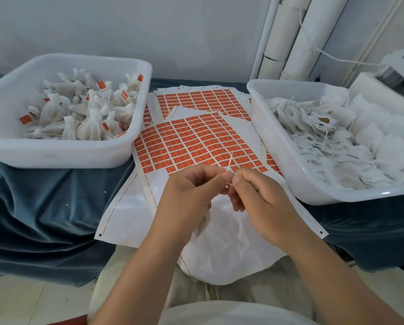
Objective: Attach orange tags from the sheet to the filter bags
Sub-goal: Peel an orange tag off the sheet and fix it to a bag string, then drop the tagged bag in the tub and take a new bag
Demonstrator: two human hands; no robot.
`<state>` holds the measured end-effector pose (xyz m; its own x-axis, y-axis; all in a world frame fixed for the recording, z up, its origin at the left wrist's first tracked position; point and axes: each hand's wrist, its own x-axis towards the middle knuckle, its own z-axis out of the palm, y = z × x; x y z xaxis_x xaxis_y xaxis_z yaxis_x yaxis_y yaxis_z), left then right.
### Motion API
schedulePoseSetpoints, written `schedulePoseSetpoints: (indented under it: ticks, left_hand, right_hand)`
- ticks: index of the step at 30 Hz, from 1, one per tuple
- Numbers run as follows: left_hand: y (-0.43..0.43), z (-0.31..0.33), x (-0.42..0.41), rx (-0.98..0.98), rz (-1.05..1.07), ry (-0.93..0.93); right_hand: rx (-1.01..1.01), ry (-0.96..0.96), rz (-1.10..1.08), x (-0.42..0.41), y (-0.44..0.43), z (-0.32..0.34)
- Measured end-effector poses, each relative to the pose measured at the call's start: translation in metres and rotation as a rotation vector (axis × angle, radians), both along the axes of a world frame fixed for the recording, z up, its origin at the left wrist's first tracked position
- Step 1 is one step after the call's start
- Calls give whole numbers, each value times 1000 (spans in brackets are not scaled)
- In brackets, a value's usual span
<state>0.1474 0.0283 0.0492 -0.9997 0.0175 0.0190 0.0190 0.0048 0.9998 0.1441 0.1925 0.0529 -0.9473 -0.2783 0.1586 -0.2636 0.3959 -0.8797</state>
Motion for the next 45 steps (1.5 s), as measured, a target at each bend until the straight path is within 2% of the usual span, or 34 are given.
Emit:
schedulePoseSetpoints:
  ticks: [4, 9, 15, 18, 22, 26, 29, 30, 36, 41, 43, 45]
  left_hand:
    - [2, 5, -1, -1, 79, -2]
    - [-17, 31, -10, 136, 248, -67]
    - [-72, 72, -23, 201, 381, 88]
    - [-105, 87, -41, 120, 472, 152]
    - [-144, 91, -77, 58, 484, 180]
    - [-175, 75, -131, -11, 557, 4]
    - [-185, 60, -161, -74, 427, -269]
    - [-187, 58, -169, -82, 388, -293]
    - [-178, 83, -165, -98, 517, -26]
    - [-134, 98, -97, -330, 491, 268]
    - [-107, 90, -69, -384, 435, 319]
    - [-80, 77, -45, -413, 324, 267]
  right_hand:
    - [11, 22, -27, 0, 1, -2]
    - [14, 14, -17, 0, 4, -2]
    - [49, 27, 49, 6, -2, -1]
    - [47, 47, 51, 7, -1, 1]
    - [66, 58, 40, 4, 2, 2]
    - [86, 61, 34, 4, 3, 3]
    - [85, 61, 37, 4, 4, 4]
    - [89, 61, 34, 4, 5, 4]
    - [142, 112, -6, 2, 13, 16]
    - [191, 200, -23, 2, 22, 30]
    - [236, 254, -42, 2, 29, 38]
    - [263, 304, -100, 0, 41, 50]
